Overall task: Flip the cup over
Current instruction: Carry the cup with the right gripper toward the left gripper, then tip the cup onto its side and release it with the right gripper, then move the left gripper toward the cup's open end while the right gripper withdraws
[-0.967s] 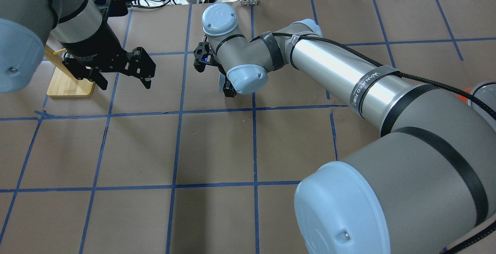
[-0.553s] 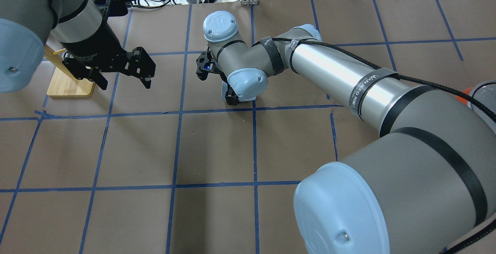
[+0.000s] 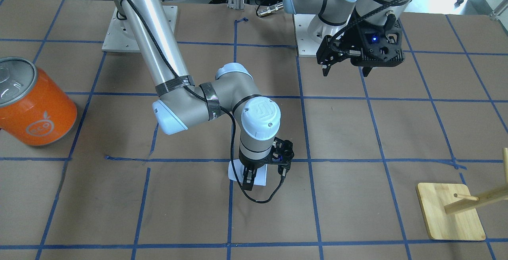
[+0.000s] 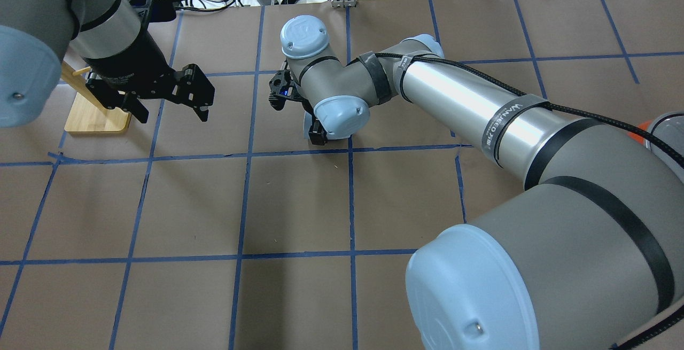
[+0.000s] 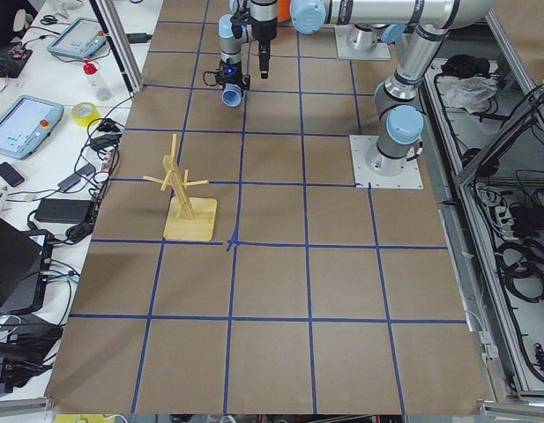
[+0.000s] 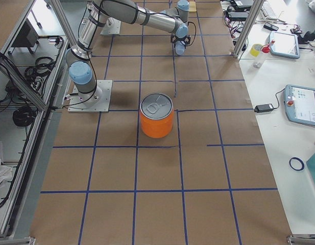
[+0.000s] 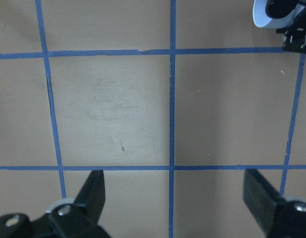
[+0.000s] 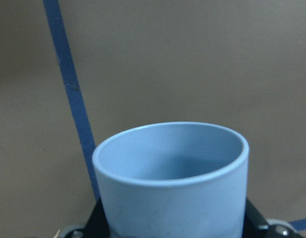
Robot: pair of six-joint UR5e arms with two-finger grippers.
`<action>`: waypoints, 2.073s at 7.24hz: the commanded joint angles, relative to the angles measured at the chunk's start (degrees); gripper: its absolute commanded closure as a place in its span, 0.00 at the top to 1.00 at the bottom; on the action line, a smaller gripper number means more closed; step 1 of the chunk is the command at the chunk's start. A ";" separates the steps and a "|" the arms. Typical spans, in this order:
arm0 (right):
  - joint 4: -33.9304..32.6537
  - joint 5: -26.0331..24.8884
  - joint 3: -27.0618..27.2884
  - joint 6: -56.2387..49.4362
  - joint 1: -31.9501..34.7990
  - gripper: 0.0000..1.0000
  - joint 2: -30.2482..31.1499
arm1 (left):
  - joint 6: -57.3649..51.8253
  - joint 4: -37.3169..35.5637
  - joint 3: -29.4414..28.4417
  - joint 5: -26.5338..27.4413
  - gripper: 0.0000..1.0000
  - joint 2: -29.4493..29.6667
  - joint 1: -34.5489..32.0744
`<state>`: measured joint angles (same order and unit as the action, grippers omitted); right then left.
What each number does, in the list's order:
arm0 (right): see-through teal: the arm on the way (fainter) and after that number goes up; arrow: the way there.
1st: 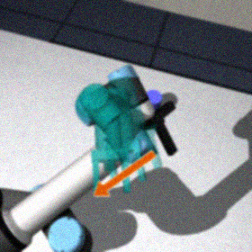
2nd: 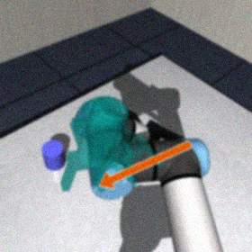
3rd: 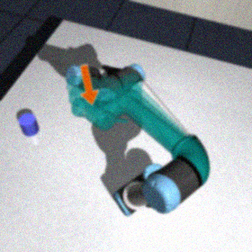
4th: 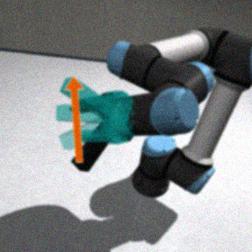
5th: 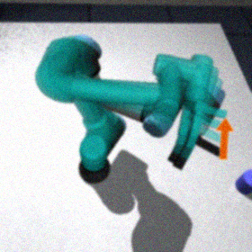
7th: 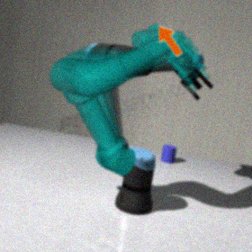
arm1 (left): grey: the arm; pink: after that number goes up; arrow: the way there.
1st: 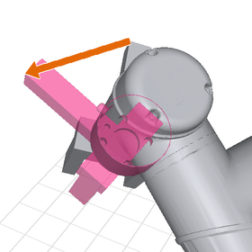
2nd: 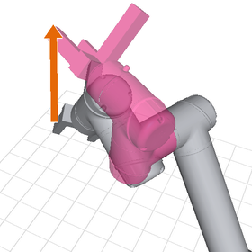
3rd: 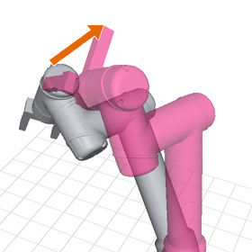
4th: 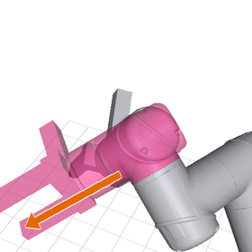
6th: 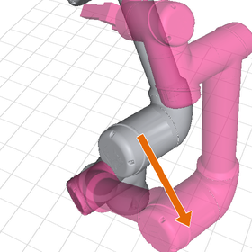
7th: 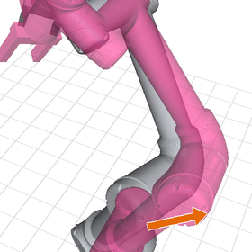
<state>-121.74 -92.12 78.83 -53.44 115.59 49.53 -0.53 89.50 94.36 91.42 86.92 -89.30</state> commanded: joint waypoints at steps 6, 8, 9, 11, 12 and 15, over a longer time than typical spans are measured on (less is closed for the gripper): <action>-0.52 1.58 0.00 7.44 -0.71 1.00 5.99 | 0.00 -0.11 -0.05 -0.01 1.00 0.18 0.00; 10.93 2.12 0.09 10.11 -4.56 1.00 15.02 | 0.00 -0.28 0.03 -0.01 1.00 0.87 0.00; 19.00 2.82 0.09 10.11 -8.67 1.00 20.11 | -0.09 -0.90 0.03 -0.19 1.00 2.01 0.00; 28.27 2.74 0.18 11.68 -16.94 1.00 29.10 | -1.05 -7.55 -0.40 -2.71 1.00 8.23 0.18; 29.35 2.74 0.35 17.43 -19.50 1.00 30.70 | -1.23 -7.84 -0.84 -5.69 1.00 10.79 0.18; 35.86 0.72 0.35 32.03 -22.42 1.00 33.60 | -4.64 -14.43 -0.67 -19.82 1.00 18.61 0.96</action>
<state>-88.57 -90.97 79.18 -27.60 94.43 81.63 -3.42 76.93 93.83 77.74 102.29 -88.66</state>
